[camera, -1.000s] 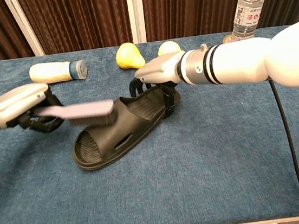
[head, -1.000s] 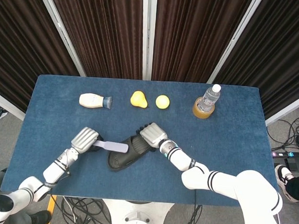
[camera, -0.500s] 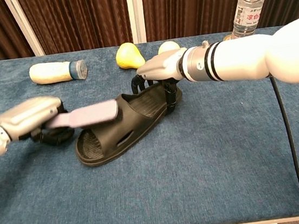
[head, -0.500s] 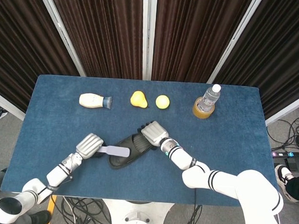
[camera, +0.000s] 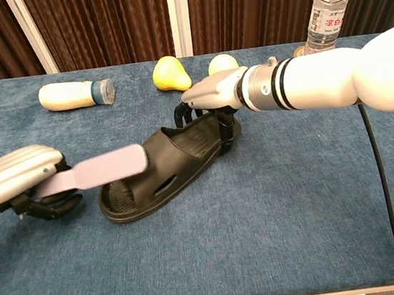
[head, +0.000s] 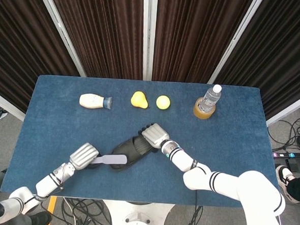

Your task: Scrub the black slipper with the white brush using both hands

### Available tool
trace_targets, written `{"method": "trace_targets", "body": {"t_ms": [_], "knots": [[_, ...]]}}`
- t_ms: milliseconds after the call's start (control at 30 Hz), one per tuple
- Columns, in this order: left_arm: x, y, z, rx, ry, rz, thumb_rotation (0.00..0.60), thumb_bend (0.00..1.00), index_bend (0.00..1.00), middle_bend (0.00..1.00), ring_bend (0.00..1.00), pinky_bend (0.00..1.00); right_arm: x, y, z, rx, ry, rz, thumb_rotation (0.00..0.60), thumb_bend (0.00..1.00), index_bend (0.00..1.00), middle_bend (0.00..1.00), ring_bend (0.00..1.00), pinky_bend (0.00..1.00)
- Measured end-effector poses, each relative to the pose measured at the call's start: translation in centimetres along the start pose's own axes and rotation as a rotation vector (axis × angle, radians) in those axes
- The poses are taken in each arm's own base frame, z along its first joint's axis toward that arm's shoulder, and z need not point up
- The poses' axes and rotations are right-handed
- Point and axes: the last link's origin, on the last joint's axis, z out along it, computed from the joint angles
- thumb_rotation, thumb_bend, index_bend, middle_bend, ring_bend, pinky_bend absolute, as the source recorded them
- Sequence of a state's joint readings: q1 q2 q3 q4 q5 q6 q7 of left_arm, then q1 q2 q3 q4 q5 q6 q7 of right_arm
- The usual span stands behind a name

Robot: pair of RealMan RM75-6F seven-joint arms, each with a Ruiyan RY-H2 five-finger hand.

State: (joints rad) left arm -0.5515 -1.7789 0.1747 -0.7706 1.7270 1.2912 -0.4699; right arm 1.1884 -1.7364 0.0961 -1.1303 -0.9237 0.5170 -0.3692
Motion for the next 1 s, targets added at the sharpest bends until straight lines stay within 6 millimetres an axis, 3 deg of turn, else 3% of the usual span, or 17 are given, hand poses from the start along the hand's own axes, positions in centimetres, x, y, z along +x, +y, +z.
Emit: {"method": "trace_targets", "body": {"t_ms": [100,233,367,567,733,833,1000], "knots": [[1.1,-0.5,-0.2,0.041,0.049,-0.034,0.6,0.54,1.0,1.0,1.0,1.0,0.1,0.0,-0.2,0.004,-0.007,0.014,0.6,0.0,0.0,0.0,0.0,0.0],[2.3,-1.9,-0.4,0.126,0.083,-0.052,0.6,0.54,1.0,1.0,0.99,1.0,0.6,0.1,-0.9,0.007,0.008,0.036,0.6,0.0,0.0,0.0,0.0,0.0],[2.6,-3.2,-0.5,0.217,0.072,-0.032,0.6,0.53,0.93,0.97,0.89,0.96,2.0,1.0,-2.4,-0.003,0.063,0.059,0.6,0.0,0.0,0.0,0.0,0.0],[2.7,-4.3,-0.9,0.327,0.039,0.02,0.6,0.49,0.57,0.68,0.58,0.8,4.6,4.0,-6.3,-0.051,0.174,0.084,0.6,0.0,0.0,0.0,0.0,0.0],[2.7,-4.5,-1.2,0.396,0.001,0.029,0.6,0.31,0.28,0.42,0.34,0.54,5.5,6.9,-10.3,-0.102,0.24,0.098,0.6,0.0,0.0,0.0,0.0,0.0],[3.0,-4.4,-1.4,0.421,0.007,0.031,0.594,0.2,0.17,0.29,0.24,0.42,5.5,8.5,-12.6,-0.129,0.266,0.113,0.6,0.0,0.0,0.0,0.0,0.0],[3.8,-4.2,-2.0,0.435,0.046,-0.008,0.511,0.15,0.1,0.19,0.17,0.35,4.7,10.6,-16.2,-0.175,0.294,0.136,0.6,0.0,0.0,0.0,0.0,0.0]]}}
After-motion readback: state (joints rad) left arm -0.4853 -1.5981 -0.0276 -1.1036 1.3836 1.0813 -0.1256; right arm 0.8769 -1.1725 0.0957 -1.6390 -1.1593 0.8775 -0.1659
